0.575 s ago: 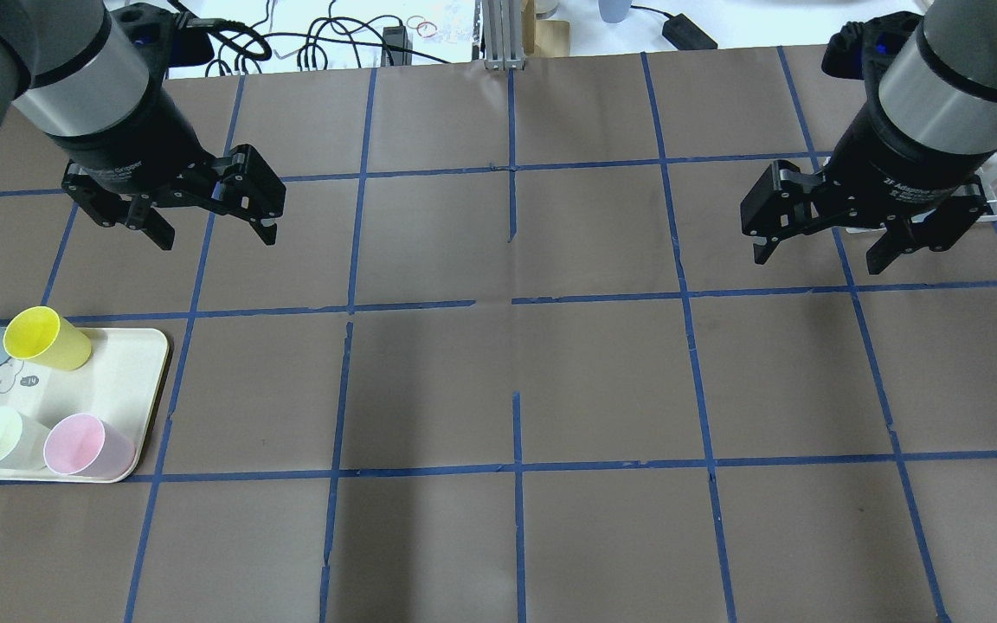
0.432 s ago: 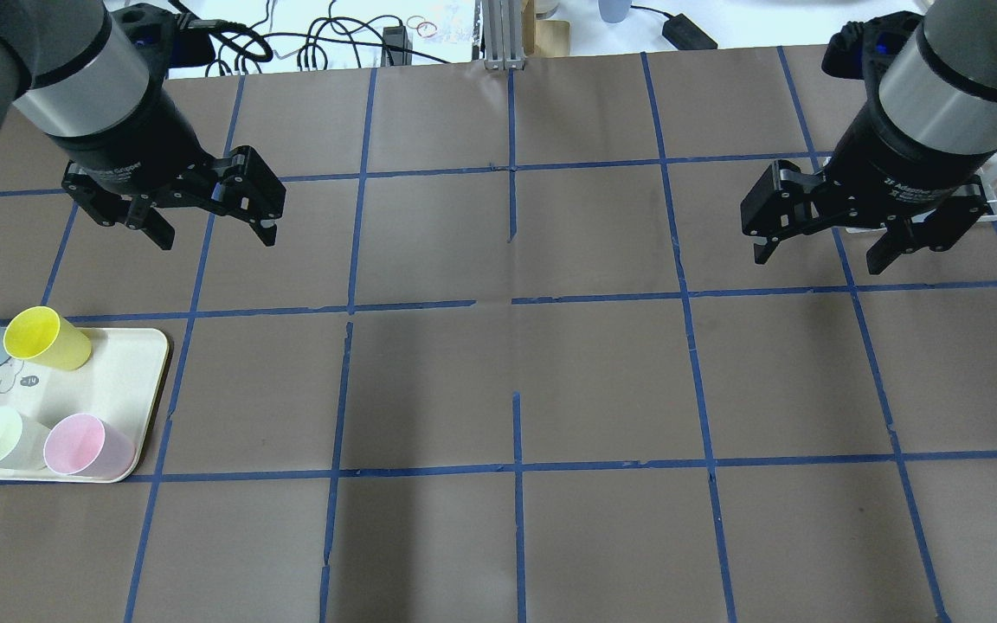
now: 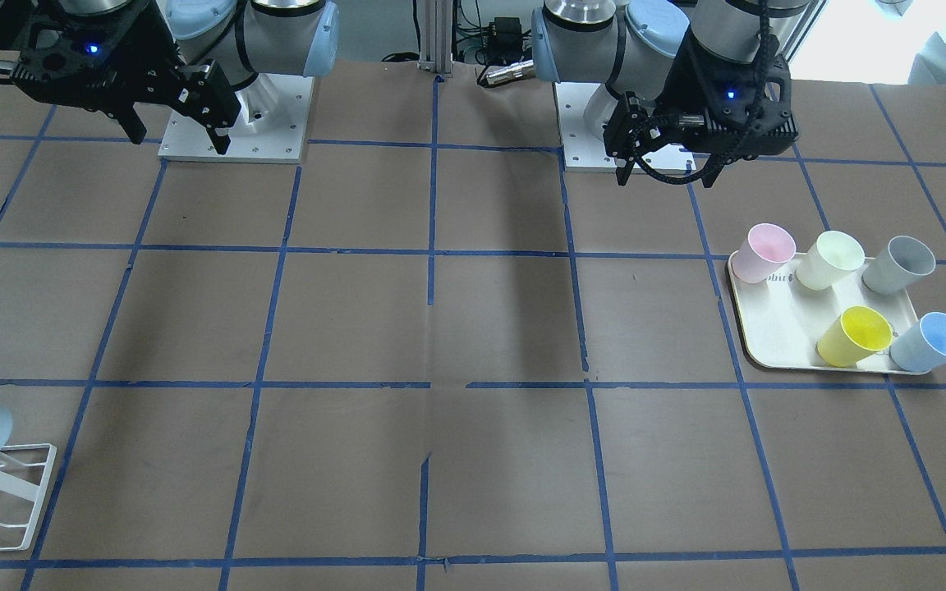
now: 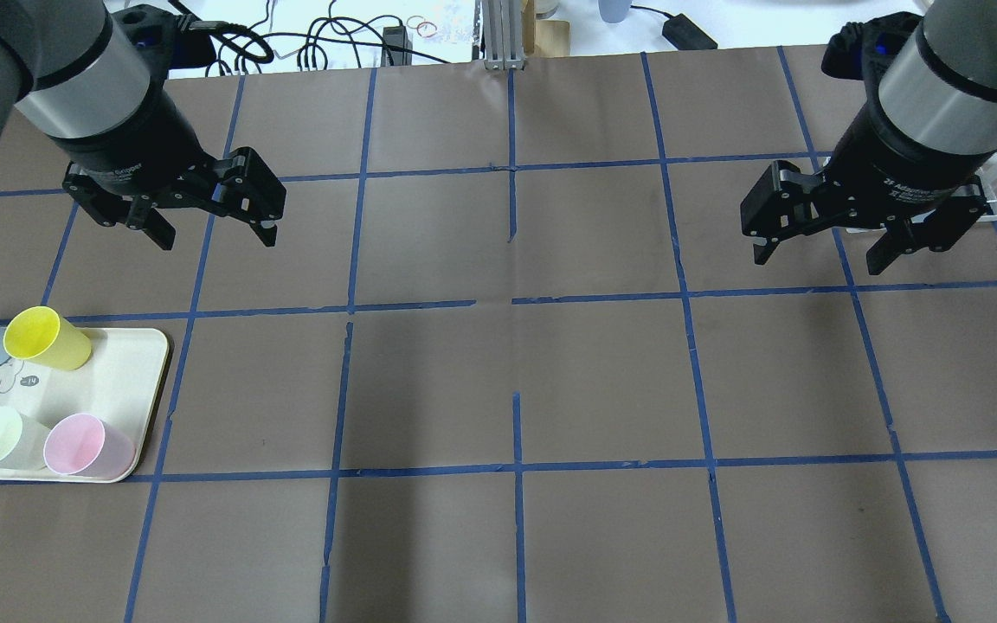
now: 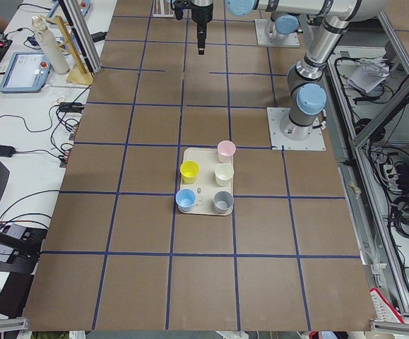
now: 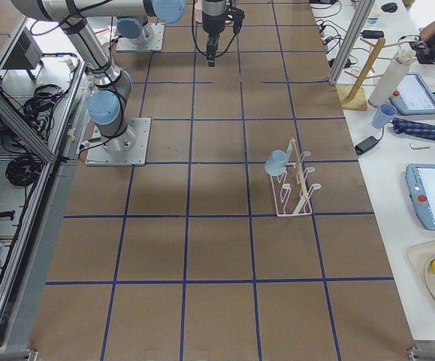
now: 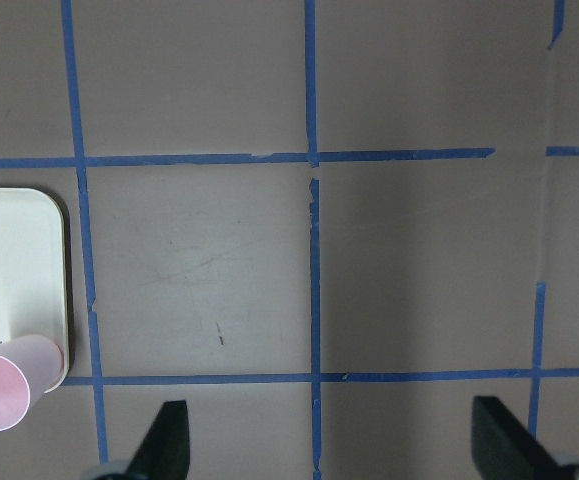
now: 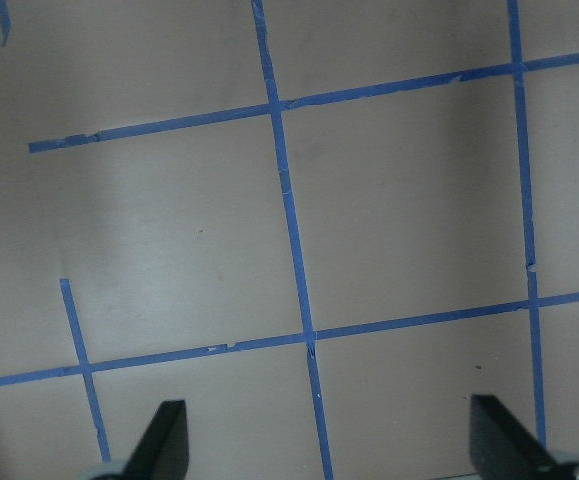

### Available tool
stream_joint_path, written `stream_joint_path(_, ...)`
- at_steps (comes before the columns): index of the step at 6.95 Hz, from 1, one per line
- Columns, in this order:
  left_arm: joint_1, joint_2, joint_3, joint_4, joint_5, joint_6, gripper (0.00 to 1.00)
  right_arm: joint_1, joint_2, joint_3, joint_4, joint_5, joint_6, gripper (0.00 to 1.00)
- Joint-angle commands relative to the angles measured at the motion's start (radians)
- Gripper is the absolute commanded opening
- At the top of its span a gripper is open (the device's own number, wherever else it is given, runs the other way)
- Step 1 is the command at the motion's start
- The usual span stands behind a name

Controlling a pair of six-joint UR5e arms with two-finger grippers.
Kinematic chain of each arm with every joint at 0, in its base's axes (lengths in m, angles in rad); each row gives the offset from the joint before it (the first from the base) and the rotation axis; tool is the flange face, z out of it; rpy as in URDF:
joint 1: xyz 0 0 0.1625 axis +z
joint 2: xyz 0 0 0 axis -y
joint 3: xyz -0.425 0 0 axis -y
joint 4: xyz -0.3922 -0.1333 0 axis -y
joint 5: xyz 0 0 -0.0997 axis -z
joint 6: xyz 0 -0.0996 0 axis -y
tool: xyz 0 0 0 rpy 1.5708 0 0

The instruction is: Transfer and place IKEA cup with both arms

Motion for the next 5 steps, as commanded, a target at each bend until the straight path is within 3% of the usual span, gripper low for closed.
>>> stream_joint_path(1, 0.0, 0.005, -0.004, -0.004, 0.002, -0.002, 1.0, 0.0, 0.005, 0.0, -0.002, -0.001, -0.004, 1.0)
stream_joint_path(5, 0.001, -0.002, -0.004, 0.002, 0.003, -0.008, 1.0, -0.02, 0.012, -0.002, -0.025, -0.012, -0.081, 1.0)
